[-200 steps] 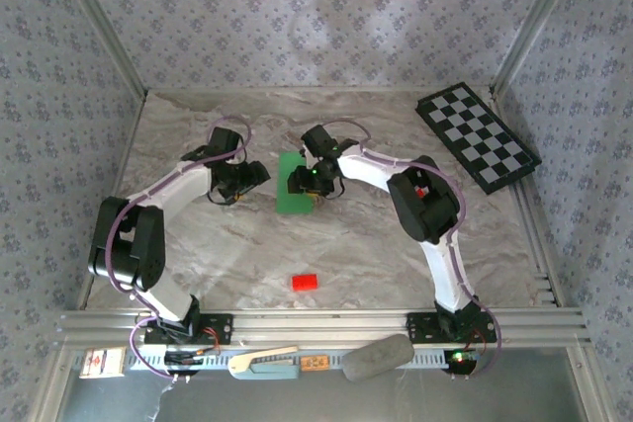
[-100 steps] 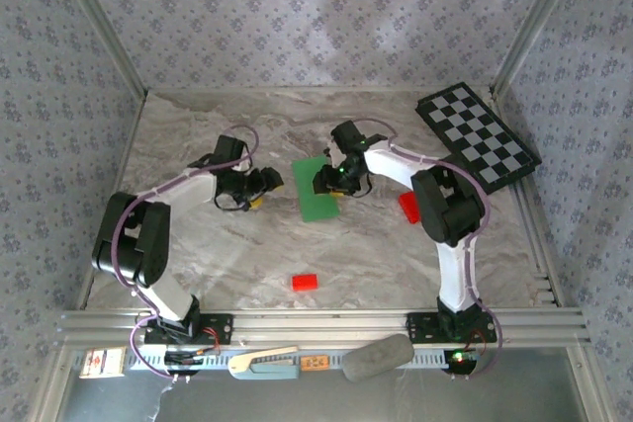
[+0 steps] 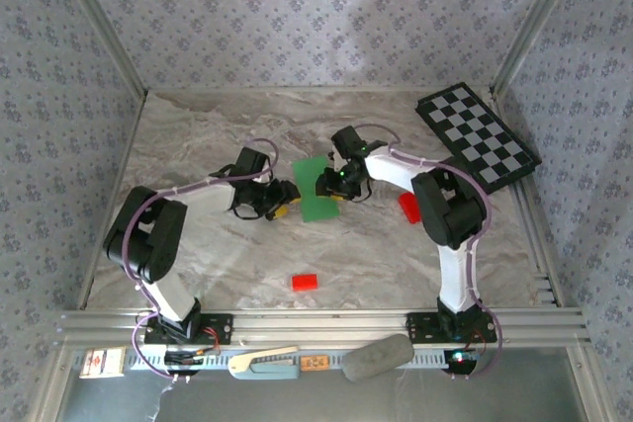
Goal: Fold a paper plane with a square sheet of paper (pick it up from the middle)
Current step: Third fold the triangle at the center of the table.
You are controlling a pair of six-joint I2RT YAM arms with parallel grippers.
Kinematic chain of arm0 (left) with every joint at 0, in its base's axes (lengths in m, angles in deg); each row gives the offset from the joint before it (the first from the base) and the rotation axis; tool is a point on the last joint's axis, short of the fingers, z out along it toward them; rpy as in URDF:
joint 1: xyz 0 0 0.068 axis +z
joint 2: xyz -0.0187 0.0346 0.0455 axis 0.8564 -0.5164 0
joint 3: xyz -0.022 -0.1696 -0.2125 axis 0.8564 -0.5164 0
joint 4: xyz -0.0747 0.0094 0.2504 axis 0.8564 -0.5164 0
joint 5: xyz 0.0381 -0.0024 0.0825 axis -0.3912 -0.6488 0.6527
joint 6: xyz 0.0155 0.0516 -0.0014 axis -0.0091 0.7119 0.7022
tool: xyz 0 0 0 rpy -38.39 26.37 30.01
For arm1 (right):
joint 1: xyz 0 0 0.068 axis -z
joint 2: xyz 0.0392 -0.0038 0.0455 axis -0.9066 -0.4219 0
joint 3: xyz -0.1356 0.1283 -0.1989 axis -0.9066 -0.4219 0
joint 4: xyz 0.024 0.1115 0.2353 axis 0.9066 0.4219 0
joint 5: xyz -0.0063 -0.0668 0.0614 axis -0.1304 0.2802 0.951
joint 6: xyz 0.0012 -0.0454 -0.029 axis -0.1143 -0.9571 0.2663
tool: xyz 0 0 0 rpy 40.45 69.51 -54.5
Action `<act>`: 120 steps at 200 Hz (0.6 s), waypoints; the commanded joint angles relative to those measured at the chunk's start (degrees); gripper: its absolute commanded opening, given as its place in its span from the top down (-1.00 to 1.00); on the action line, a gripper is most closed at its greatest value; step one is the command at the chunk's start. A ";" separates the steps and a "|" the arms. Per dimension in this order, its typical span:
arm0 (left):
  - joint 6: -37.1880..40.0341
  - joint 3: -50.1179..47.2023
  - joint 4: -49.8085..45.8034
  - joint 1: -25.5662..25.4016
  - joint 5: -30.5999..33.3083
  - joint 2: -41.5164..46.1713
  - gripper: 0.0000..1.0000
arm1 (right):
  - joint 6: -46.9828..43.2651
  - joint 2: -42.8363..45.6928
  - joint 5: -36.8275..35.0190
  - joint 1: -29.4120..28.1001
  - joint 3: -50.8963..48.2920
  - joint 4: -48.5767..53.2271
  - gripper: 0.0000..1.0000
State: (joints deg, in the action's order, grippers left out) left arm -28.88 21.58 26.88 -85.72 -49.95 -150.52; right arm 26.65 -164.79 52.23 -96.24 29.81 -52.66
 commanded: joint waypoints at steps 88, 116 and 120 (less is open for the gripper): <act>-1.99 1.74 2.26 -2.45 -1.55 -5.20 0.22 | 6.09 -2.40 2.33 1.75 -5.40 -3.16 0.11; -1.66 2.50 2.11 -2.61 -1.93 -6.29 0.26 | 6.24 -2.49 2.57 1.93 -5.62 -3.26 0.11; -1.63 2.54 2.21 -2.57 -2.09 -6.36 0.27 | 6.27 -2.49 2.61 1.93 -5.68 -3.32 0.11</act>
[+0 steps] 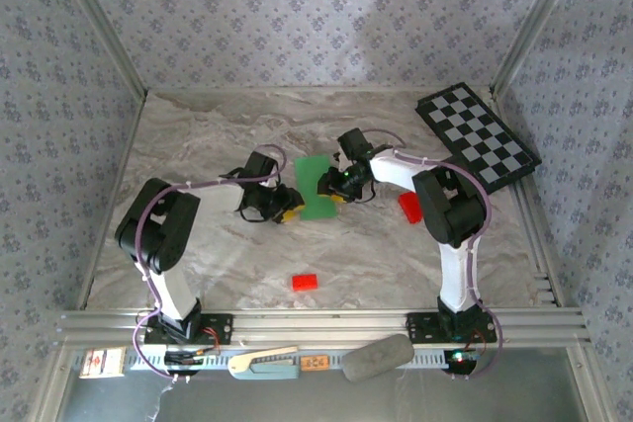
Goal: Fold a paper plane with a square sheet of paper (pick it up from the middle)
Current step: Third fold the triangle at the center of the table.
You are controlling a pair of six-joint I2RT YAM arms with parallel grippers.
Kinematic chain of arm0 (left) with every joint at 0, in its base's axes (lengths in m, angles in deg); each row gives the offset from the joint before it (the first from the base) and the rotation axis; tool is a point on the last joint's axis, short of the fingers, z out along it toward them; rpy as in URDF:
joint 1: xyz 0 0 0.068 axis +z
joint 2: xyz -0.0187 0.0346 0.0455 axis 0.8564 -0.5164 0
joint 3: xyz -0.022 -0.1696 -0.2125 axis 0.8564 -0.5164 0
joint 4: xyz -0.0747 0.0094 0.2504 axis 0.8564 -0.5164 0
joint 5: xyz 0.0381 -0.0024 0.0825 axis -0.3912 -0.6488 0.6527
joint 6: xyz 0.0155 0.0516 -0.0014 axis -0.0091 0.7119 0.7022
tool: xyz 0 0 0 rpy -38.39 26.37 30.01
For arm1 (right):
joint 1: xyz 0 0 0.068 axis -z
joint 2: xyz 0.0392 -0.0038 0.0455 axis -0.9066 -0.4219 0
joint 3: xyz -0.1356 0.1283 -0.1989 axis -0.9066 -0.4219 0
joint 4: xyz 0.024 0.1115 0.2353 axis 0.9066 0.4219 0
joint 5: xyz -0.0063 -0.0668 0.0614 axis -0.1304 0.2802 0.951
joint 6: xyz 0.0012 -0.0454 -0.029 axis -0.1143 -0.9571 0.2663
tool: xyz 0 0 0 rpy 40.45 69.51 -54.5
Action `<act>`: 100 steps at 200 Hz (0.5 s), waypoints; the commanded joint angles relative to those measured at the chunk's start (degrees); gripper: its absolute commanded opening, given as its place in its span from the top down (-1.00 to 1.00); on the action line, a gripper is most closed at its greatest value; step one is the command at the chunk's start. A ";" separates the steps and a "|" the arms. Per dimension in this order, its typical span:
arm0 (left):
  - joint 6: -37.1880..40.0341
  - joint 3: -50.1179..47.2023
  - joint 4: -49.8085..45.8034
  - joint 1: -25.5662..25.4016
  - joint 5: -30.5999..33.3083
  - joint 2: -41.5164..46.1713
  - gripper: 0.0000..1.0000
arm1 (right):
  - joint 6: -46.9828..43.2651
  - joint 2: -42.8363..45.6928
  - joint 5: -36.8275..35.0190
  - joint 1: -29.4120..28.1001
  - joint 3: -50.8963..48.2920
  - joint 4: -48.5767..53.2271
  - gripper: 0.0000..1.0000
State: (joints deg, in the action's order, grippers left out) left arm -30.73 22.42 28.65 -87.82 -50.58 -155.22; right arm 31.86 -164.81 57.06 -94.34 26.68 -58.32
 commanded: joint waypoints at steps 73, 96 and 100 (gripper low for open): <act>1.74 3.10 1.39 -0.94 -3.83 -1.61 0.41 | 0.79 -2.83 -2.31 0.21 -2.32 2.63 0.11; 2.13 3.25 2.49 -0.89 -4.36 -0.91 0.41 | 0.70 -2.91 -2.37 0.21 -2.37 2.84 0.12; 2.28 3.44 2.47 -0.83 -4.36 -0.84 0.41 | 0.69 -2.91 -2.33 0.26 -2.28 2.84 0.12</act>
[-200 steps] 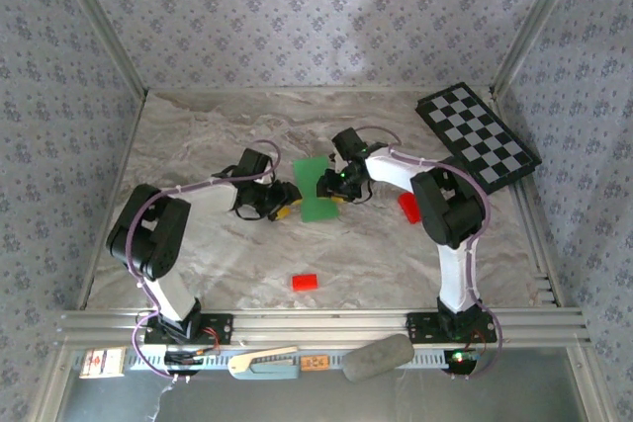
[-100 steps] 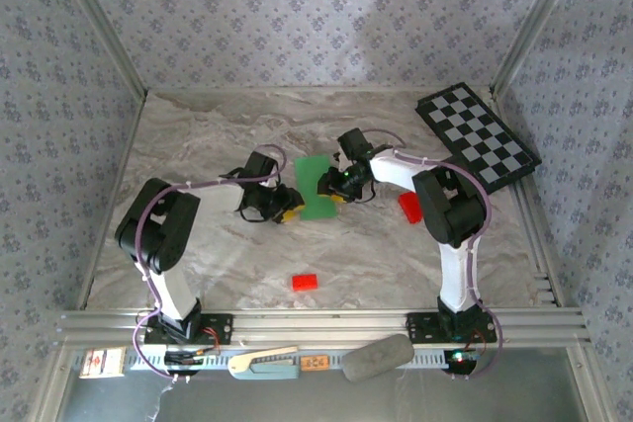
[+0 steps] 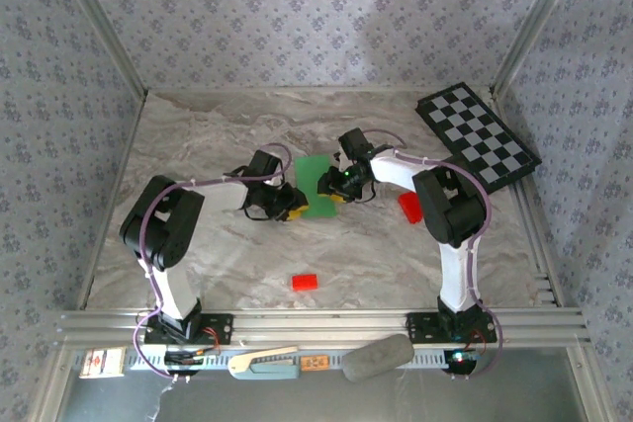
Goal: Fold a paper plane with a square sheet of paper (pick it up from the middle)
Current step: Third fold the triangle at the center of the table.
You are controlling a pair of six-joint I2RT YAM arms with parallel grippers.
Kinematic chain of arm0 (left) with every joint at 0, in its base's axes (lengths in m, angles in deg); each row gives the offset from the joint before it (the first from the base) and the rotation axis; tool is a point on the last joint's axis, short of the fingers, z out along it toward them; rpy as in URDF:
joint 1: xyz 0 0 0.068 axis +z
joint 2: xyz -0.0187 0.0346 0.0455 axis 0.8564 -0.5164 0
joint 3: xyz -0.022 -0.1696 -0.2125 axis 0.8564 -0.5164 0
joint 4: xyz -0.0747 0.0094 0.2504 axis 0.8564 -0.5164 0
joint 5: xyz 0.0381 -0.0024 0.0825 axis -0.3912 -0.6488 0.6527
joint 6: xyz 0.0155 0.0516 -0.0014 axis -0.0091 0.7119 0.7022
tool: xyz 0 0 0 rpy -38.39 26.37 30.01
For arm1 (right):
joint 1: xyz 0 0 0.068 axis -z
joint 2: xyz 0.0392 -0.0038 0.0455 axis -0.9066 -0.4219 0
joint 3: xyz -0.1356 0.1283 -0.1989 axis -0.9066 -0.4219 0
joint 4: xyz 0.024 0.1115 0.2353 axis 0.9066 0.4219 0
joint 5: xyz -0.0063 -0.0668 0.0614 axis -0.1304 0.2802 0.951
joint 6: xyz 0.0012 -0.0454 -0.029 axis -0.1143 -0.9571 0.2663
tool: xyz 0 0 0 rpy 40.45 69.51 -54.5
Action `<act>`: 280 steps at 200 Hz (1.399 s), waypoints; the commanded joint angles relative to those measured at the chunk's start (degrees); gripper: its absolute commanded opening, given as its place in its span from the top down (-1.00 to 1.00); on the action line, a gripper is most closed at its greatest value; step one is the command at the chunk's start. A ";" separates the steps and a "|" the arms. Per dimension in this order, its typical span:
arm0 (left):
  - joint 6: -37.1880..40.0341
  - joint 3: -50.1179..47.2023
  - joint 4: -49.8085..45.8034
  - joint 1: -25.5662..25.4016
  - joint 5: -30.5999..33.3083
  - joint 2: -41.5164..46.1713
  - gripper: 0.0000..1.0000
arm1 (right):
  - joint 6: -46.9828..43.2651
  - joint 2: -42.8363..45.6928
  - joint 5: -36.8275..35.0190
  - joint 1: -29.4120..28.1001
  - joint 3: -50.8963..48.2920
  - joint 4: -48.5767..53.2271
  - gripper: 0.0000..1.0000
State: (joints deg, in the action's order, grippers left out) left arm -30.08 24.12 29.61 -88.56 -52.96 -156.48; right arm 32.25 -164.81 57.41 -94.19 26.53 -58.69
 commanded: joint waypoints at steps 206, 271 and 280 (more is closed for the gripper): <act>-0.73 3.44 7.92 3.63 -3.75 -4.52 0.60 | -0.04 0.26 -0.76 0.64 -3.11 -1.48 0.09; -1.95 3.79 5.85 3.81 -2.42 -3.64 0.94 | -8.54 8.60 -3.98 0.77 -3.38 -5.89 -0.14; -2.46 3.87 5.32 3.86 -2.31 -3.24 0.94 | -10.75 10.19 -5.19 0.77 -4.76 -7.10 -0.25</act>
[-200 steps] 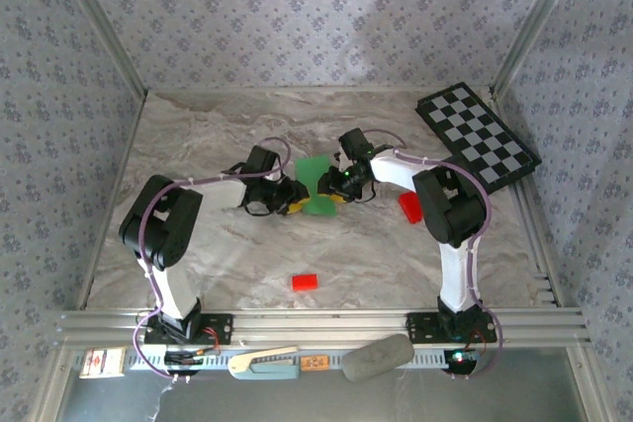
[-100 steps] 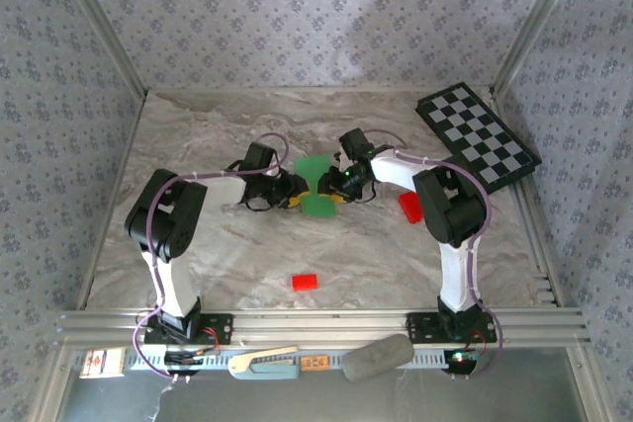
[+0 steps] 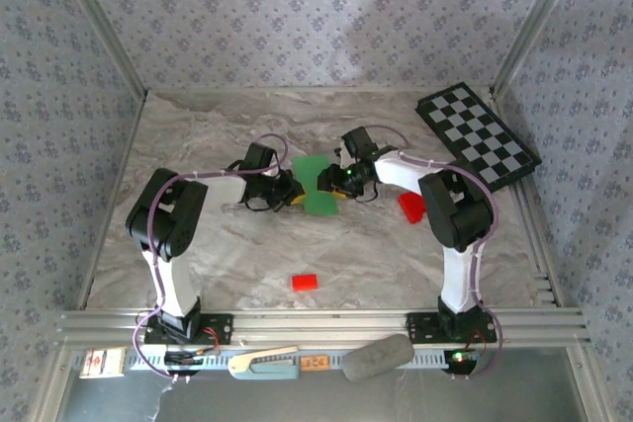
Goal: Fold a paper plane with a square sheet of paper (pick it up from the middle)
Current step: Third fold the triangle at the center of the table.
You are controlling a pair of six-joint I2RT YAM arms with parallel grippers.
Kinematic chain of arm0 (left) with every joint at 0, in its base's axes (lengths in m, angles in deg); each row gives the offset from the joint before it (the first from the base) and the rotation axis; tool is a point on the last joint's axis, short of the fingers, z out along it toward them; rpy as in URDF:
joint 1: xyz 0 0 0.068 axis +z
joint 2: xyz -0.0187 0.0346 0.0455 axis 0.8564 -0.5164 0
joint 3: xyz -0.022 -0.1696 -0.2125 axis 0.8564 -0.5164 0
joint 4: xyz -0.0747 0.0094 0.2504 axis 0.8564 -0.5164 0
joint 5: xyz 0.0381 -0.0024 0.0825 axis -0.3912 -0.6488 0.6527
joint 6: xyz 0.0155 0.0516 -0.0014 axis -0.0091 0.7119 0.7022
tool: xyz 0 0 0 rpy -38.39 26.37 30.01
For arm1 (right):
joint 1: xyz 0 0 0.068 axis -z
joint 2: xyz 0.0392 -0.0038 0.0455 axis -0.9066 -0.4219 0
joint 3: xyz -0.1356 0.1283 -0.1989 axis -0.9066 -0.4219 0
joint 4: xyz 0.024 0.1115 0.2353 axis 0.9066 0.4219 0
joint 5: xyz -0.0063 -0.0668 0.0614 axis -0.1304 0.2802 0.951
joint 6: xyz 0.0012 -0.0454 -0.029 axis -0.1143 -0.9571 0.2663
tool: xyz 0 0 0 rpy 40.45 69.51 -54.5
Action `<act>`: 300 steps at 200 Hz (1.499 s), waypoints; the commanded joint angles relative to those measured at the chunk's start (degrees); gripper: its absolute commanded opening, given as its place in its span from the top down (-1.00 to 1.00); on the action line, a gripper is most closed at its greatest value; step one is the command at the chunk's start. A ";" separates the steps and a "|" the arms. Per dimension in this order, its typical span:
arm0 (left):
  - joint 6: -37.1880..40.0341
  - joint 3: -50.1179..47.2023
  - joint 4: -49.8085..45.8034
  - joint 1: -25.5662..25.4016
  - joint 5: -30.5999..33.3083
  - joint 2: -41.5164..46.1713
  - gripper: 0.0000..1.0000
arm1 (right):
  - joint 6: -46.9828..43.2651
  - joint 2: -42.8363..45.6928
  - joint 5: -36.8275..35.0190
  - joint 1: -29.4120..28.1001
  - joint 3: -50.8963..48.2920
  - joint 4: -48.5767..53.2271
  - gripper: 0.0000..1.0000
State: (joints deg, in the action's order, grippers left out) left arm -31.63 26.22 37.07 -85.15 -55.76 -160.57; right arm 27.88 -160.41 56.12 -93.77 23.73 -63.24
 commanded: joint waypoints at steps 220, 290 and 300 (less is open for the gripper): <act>-5.43 4.96 -8.67 0.42 -0.56 2.45 0.92 | -53.83 8.75 -20.17 -13.99 -24.56 -36.15 -0.52; -5.14 4.94 -9.42 0.31 -0.16 2.34 0.91 | -53.14 9.24 -21.88 -14.02 -25.26 -38.81 -0.22; -4.72 5.19 -10.01 0.23 0.12 2.20 0.91 | -53.02 9.56 -21.36 -14.05 -25.46 -39.05 -0.16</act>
State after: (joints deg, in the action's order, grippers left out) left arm -36.35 29.93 29.33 -85.04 -55.67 -160.11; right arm -24.91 -151.78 35.16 -107.57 -0.84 -100.40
